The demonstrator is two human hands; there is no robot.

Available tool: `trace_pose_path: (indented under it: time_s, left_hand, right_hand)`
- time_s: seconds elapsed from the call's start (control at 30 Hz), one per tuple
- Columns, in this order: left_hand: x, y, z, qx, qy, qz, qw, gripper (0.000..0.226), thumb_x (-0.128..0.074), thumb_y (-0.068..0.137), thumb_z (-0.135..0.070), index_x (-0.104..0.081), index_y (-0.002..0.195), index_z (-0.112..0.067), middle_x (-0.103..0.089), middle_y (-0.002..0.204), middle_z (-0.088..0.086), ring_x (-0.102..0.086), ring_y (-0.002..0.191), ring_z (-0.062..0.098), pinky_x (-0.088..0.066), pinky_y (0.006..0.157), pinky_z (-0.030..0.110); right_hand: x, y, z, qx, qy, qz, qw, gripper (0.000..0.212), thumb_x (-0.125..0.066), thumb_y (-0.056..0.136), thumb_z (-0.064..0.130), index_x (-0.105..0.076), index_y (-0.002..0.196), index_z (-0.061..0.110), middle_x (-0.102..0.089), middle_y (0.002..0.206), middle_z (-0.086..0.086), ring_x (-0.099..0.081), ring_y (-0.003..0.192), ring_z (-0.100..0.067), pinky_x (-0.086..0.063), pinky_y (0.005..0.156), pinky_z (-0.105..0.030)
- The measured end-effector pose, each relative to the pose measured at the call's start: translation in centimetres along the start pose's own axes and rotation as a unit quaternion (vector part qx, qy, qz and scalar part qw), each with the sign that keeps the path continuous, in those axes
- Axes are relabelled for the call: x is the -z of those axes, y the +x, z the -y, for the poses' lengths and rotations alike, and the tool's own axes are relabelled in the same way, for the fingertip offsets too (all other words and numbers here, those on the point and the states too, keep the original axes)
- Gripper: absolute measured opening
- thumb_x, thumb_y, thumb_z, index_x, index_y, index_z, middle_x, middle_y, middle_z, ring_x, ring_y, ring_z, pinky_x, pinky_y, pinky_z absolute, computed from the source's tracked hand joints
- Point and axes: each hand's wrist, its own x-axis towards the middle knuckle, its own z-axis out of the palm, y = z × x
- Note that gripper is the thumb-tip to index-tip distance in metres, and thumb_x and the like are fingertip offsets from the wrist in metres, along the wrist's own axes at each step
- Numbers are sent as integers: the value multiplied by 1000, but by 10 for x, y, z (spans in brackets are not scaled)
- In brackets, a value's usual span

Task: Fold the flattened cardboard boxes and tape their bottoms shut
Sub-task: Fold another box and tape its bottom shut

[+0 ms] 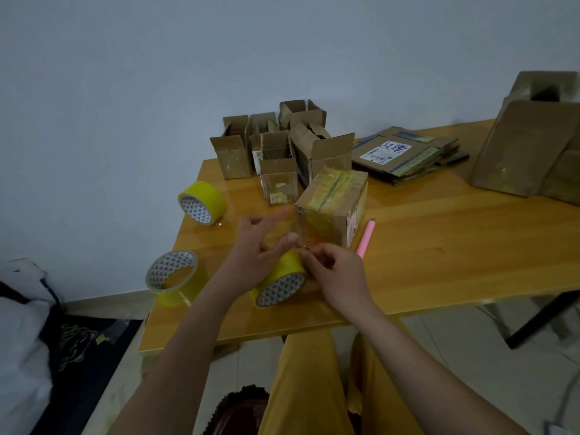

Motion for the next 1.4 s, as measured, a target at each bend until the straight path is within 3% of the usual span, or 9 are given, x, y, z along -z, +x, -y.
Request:
trace_pose_path:
  time_s: [0.17,0.33,0.47,0.57,0.77,0.9,1.17,1.27,1.4]
  left_hand:
    - [9,-21,22,56,-47,65,995,103,-87,57,-50,-25,139,-49,-48,123,-7,-57,102,15,-54,84,33]
    - [-7,-35,36,21,-64,4,998,54,-80,77,-12,-50,109,-44,-59,99,1,-63,94,16,-56,86,40]
    - [-10,-33,29,3,-57,6,998,56,-76,72,-2,-59,107,-42,-58,95,1,-60,90,20,-51,76,32]
    - [-11,-29,17,8,-39,19,999,64,-77,68,-1,-60,104,-51,-58,99,2,-57,88,20,-49,73,29]
    - [-21,-16,-8,-26,15,63,998,64,-79,70,-4,-61,116,-45,-56,111,-8,-46,84,-6,-36,64,1]
    - [-22,-9,-19,-23,48,96,994,61,-82,74,-17,-61,126,-42,-50,107,-14,-46,90,-3,-35,69,11]
    - [-14,-5,-20,7,53,147,988,71,-86,60,-44,-59,126,-46,-46,111,-20,-47,98,0,-39,76,17]
    - [-7,3,-24,20,-56,135,989,59,-73,65,-59,-60,121,-44,-58,116,-14,-56,104,7,-47,83,25]
    - [-14,32,-24,103,-105,-7,989,51,-64,88,-41,-50,136,-32,-52,121,2,-68,91,21,-55,67,25]
  right_hand:
    - [9,-10,-13,-80,82,-36,993,25,-68,91,24,-70,72,8,-68,61,-3,-67,54,-13,-58,56,-31]
    - [22,-18,-16,-19,-87,-64,994,24,-71,88,34,-73,69,20,-63,58,9,-59,55,-7,-47,51,-25]
    - [32,-25,-28,20,-246,-92,965,22,-74,83,39,-75,69,23,-55,66,12,-52,76,-16,-37,57,-28]
    - [41,-30,-32,23,-260,-113,959,18,-77,81,37,-77,75,20,-44,67,16,-41,80,-14,-26,56,-18]
    - [52,-37,-37,-61,-276,-115,952,26,-82,72,42,-65,82,24,-54,87,4,-47,94,-20,-40,72,-31]
    - [60,-29,-30,-137,-273,-79,949,61,-87,65,42,-39,96,23,-47,93,5,-48,94,-21,-43,73,-34]
    - [81,-6,-28,-212,-225,34,950,35,-80,76,19,-47,89,22,-54,83,5,-52,81,-17,-37,62,-30]
    - [95,4,-31,-168,-199,20,965,25,-62,83,3,-53,84,27,-60,96,1,-54,83,-15,-44,69,-30]
    - [90,22,-40,30,-190,43,980,21,-60,91,11,-71,106,21,-57,114,3,-54,97,-11,-43,85,-26]
